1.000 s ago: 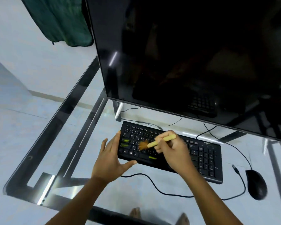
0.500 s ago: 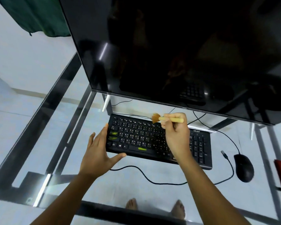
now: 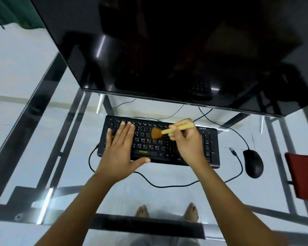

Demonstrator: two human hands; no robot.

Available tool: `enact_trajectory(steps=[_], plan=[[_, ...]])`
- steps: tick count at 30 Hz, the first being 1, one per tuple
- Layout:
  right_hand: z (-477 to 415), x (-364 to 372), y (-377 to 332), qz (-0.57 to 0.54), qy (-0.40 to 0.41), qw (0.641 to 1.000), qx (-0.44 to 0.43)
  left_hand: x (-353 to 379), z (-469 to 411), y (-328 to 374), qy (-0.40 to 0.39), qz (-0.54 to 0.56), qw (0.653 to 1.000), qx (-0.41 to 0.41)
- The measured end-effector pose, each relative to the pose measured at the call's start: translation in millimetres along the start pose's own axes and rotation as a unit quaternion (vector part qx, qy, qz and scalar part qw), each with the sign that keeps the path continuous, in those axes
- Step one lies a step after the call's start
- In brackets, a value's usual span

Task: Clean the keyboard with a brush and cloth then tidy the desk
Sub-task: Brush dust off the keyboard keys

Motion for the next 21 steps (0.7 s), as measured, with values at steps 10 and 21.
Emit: enact_trajectory(steps=[10,21], plan=[[8,-28,-17,0.113,0.014,0.989,-0.096,27,-31,24,-0.060,-0.004,0.998,0.004],[26,-52,-12,0.073,0.066,0.989,-0.108,31,-25,21,-0.066,-0.015,0.998,-0.005]])
Point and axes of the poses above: each hand's wrist, its own z-axis away from the middle knuckle, its own x-axis out of the palm, y = z × x, the point moved 10 cm from there along -z, towards the middle knuckle
